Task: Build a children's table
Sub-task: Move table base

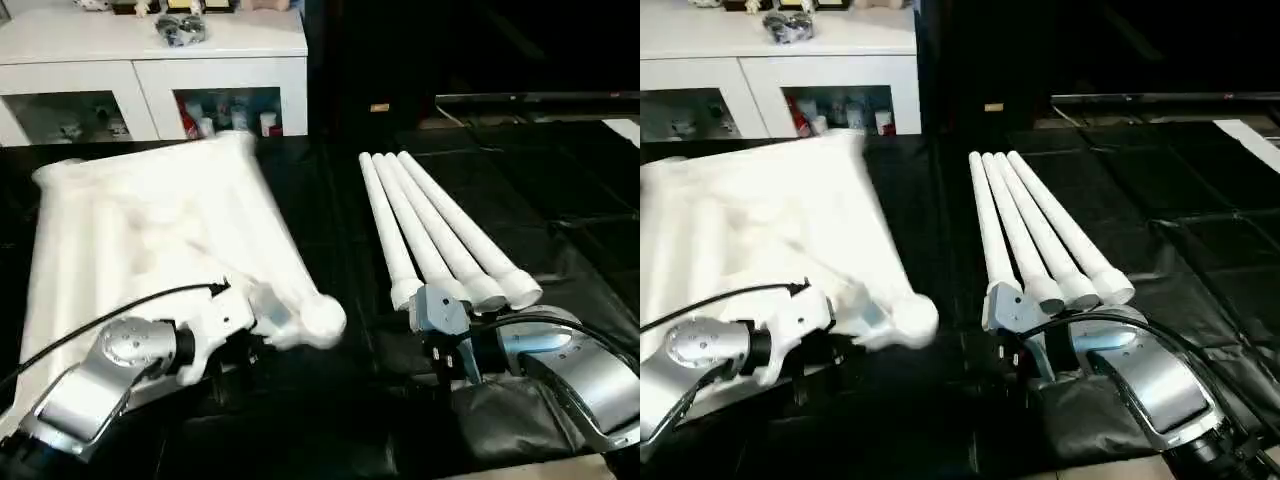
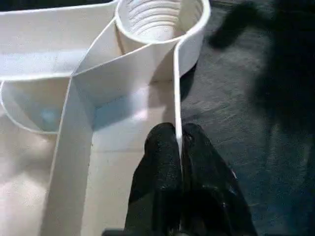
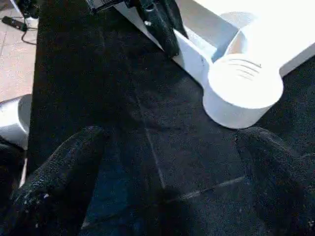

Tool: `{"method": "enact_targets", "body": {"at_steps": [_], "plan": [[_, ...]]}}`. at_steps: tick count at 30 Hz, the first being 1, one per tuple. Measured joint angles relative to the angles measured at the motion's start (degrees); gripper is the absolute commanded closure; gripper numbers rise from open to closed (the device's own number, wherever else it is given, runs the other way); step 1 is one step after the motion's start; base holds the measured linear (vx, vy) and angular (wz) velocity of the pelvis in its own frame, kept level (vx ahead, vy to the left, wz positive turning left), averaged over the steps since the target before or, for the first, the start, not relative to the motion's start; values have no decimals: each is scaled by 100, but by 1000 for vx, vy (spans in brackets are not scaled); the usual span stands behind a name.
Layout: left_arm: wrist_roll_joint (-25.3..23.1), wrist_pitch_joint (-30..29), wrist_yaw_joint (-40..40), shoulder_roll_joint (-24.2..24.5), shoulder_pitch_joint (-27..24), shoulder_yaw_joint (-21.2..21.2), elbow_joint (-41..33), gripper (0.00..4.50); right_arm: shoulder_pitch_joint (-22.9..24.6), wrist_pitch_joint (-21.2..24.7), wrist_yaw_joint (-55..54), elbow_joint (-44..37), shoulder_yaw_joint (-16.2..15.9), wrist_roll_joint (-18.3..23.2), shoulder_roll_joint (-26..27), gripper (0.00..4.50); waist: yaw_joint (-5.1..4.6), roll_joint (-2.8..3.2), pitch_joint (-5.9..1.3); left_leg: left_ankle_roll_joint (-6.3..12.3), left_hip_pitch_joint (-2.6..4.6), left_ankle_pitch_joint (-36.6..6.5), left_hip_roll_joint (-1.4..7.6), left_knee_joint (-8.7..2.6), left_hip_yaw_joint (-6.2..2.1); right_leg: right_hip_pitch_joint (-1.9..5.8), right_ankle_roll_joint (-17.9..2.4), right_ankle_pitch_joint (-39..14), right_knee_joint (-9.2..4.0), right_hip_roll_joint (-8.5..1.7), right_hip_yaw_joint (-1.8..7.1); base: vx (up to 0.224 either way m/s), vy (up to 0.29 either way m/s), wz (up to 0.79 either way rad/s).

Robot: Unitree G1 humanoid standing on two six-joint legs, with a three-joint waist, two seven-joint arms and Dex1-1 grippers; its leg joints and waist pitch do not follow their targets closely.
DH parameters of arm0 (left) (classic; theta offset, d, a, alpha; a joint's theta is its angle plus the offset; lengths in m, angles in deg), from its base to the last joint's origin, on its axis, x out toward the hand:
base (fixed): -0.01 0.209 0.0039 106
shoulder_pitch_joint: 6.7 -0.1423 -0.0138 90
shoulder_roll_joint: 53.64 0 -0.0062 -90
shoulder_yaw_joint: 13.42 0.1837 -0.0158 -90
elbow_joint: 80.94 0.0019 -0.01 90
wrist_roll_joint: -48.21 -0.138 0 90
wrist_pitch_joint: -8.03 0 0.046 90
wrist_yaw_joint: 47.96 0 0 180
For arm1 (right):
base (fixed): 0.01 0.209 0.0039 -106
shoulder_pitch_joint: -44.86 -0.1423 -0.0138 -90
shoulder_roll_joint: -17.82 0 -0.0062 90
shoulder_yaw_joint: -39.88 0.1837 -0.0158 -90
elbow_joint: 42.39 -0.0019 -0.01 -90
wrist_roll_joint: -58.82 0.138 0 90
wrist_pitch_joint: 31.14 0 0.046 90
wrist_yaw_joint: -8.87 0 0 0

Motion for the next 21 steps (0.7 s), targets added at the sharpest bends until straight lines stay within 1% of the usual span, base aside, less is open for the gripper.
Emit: {"method": "enact_targets", "body": {"at_steps": [4,8,10,11,13,15,16,18,19,21], "plan": [[-21,254,103,-1,28,4,154,450,-56,15,-189,92,10,-68,53,0,44,0,0,-5,1,3,14,-5,4,-2,-6,-2,0,13,0,0,0,0],[-32,439,181,-1,40,5,282,450,-94,333,-358,119,123,16,180,0,86,21,-6,-20,6,11,31,-9,7,-3,-10,1,0,29,1,0,0,0],[-32,446,188,-1,47,-1,296,450,-113,375,-414,123,156,46,280,0,102,25,-6,-29,5,15,44,-11,7,-5,-16,4,0,43,1,0,0,0],[-2,419,211,-1,39,-33,290,423,-135,378,-510,146,213,70,386,0,106,25,-6,-36,5,19,53,-12,7,-8,-20,6,0,52,1,0,0,0],[5,402,222,3,12,-76,263,423,-219,393,-655,220,298,96,517,0,103,26,-5,-41,4,22,57,-15,8,-14,-24,9,1,55,1,0,0,0],[77,355,236,20,-44,-157,159,385,-302,455,-906,273,496,143,734,0,101,26,-5,-45,3,25,59,-19,10,-18,-25,9,1,57,1,0,0,0],[135,336,242,66,-96,-213,58,385,-363,523,-1040,288,583,190,867,0,90,25,-5,-47,1,26,61,-19,11,-22,-26,9,1,59,1,0,0,0],[239,287,308,143,-158,-295,-168,382,-513,676,-1241,317,696,274,1026,0,98,25,-5,-47,1,26,61,-20,14,-24,-30,6,1,59,2,0,0,0],[301,264,333,151,-177,-357,-263,355,-546,721,-1264,317,742,316,1051,0,104,24,-6,-47,1,26,62,-20,17,-24,-32,5,0,59,2,0,0,0],[467,178,376,224,-225,-511,-469,338,-574,726,-1313,320,780,337,1142,0,120,16,-4,-47,0,26,63,-24,18,-25,-38,-1,0,59,1,0,0,0]]}}
